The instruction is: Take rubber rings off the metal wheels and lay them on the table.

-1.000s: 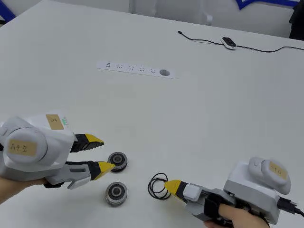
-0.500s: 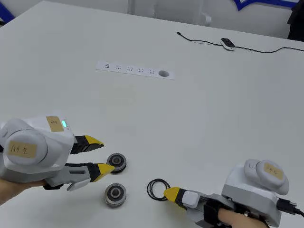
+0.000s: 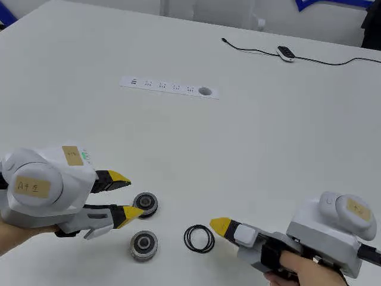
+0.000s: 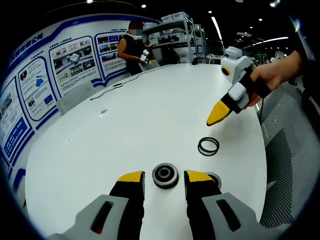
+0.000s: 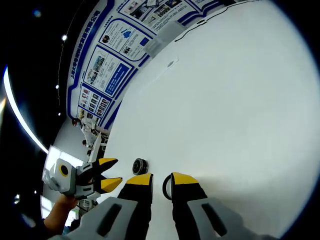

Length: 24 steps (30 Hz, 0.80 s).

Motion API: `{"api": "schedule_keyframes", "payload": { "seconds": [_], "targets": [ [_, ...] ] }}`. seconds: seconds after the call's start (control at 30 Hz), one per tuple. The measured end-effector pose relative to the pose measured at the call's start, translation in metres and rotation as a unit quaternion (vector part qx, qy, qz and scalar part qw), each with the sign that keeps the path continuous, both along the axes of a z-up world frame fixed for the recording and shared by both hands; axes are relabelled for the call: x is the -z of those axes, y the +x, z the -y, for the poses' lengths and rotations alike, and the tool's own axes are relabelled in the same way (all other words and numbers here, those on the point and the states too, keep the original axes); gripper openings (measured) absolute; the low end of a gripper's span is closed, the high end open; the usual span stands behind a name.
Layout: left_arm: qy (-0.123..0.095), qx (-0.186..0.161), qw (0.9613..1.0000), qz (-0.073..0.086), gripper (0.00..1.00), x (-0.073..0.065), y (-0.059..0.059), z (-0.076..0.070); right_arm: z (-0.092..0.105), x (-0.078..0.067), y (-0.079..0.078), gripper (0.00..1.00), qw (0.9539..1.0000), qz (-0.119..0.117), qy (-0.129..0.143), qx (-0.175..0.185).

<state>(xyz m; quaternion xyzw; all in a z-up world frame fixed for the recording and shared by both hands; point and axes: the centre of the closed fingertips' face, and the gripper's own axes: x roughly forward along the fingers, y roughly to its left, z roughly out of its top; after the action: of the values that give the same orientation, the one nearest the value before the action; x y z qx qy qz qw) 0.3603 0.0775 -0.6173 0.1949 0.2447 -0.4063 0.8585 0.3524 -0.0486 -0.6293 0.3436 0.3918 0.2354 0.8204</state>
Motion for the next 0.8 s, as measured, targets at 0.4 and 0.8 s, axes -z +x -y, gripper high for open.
{"api": "schedule_keyframes", "payload": {
  "seconds": [0.4,0.8],
  "targets": [
    [0.015,0.013,0.9997,-0.011,0.30,0.011,0.008,0.004,-0.037,-0.018,0.007,0.27,0.9951,0.053,0.042,-0.071],
    [0.030,0.027,0.9989,-0.022,0.24,0.022,0.014,0.009,-0.077,-0.020,-0.001,0.42,0.9841,0.068,0.062,-0.152]
  ]
}}
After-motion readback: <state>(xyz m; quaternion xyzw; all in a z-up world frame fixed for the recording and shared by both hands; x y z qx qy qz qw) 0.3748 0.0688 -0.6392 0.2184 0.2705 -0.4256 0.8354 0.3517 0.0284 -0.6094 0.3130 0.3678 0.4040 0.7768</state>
